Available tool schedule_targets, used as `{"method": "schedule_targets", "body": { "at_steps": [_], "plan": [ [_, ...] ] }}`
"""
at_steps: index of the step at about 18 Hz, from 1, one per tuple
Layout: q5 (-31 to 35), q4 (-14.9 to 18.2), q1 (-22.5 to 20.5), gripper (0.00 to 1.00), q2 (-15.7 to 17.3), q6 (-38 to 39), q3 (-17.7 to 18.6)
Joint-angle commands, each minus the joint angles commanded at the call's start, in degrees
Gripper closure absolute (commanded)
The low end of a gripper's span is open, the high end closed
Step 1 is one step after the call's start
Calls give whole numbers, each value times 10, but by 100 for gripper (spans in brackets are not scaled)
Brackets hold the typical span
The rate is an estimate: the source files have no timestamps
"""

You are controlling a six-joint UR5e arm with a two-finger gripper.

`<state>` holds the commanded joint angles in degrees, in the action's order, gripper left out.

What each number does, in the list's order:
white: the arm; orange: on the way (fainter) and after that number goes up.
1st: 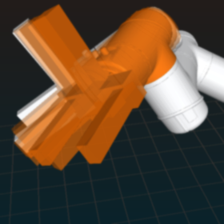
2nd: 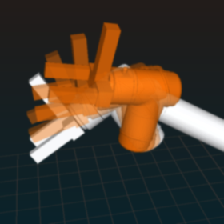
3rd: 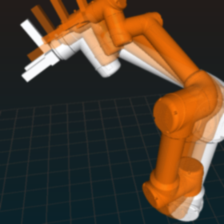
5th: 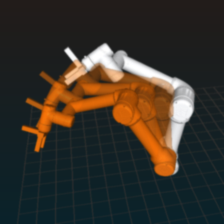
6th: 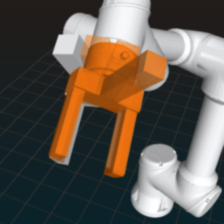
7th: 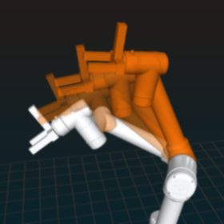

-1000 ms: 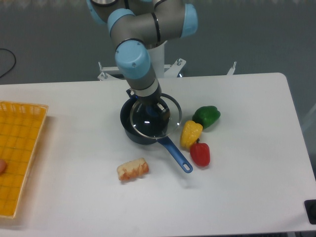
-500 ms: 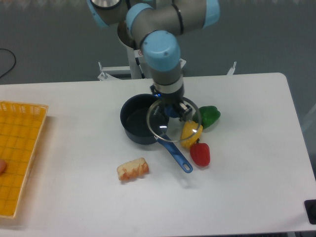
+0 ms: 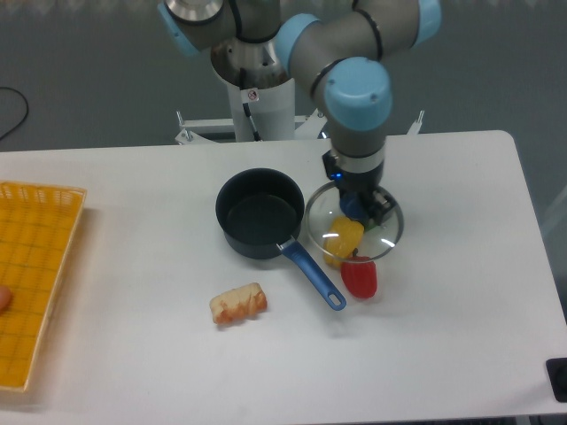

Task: Open the lid
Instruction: 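Carry the lid away from the pot toward the peppers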

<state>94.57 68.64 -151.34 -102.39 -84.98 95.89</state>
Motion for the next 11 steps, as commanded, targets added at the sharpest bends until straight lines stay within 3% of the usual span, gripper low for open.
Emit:
{"method": "schedule_targets", "body": {
  "at_steps": [11],
  "plan": [
    [-5,0,-22,39,0,-19,-1]
  ]
}}
